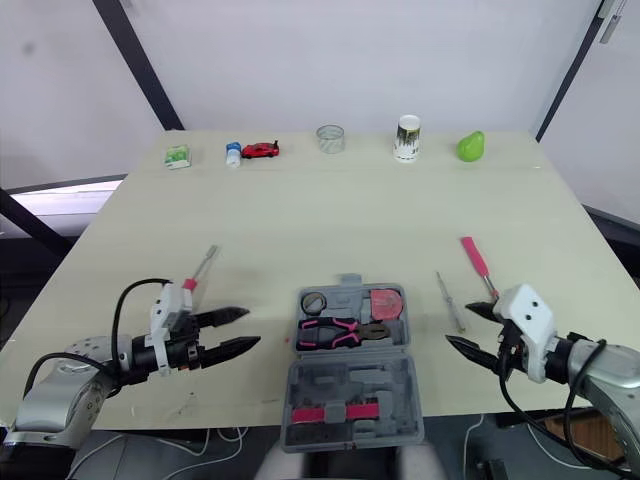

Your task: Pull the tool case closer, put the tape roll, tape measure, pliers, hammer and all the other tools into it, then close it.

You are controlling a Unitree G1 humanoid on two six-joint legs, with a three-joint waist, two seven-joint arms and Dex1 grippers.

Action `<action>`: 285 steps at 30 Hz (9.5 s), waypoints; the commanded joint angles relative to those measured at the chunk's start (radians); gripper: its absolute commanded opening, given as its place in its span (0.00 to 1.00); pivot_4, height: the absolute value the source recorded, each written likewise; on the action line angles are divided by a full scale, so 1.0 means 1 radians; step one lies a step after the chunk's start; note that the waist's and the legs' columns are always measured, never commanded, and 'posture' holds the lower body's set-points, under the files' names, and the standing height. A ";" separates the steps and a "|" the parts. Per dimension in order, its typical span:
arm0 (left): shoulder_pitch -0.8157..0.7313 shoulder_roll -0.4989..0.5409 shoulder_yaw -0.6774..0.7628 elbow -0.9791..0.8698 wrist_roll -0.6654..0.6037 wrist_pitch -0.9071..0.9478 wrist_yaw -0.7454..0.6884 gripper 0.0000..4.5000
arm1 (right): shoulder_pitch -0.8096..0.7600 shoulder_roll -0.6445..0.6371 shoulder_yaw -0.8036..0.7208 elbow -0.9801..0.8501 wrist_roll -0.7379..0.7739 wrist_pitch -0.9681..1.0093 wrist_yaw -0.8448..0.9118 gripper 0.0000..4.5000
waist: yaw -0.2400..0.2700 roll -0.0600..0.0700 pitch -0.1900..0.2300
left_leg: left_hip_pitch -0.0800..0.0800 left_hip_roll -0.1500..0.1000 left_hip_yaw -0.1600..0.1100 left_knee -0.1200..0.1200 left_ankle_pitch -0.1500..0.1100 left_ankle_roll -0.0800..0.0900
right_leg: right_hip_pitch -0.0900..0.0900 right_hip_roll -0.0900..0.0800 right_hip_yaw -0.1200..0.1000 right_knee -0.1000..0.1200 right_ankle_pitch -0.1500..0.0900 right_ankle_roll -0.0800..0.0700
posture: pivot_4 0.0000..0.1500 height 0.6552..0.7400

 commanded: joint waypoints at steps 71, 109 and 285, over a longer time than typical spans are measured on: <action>-0.290 -0.177 -0.321 0.350 0.333 -0.233 -0.005 0.01 | -0.660 0.202 0.654 0.352 -0.523 0.123 0.194 0.00 | 0.009 0.011 -0.003 | 0.000 0.000 -0.001 0.015 0.000 0.000 | 0.002 0.001 -0.003 0.011 0.003 0.000 | 1.00 1.00; -0.428 -0.215 -0.322 0.263 0.380 -0.049 0.035 0.01 | -0.721 0.255 0.627 0.515 -0.574 0.046 0.174 0.00 | 0.001 0.009 -0.001 | -0.003 0.000 -0.001 0.015 0.000 0.000 | 0.002 0.001 -0.003 0.008 0.003 0.001 | 1.00 1.00; -0.117 -0.071 0.074 -0.255 -0.261 0.096 -0.061 1.00 | -0.393 0.353 0.142 0.361 -0.172 0.326 -0.468 0.57 | 0.000 0.005 0.006 | -0.003 0.000 0.001 0.008 0.000 0.000 | -0.001 0.001 0.001 0.006 0.003 0.001 | 1.00 1.00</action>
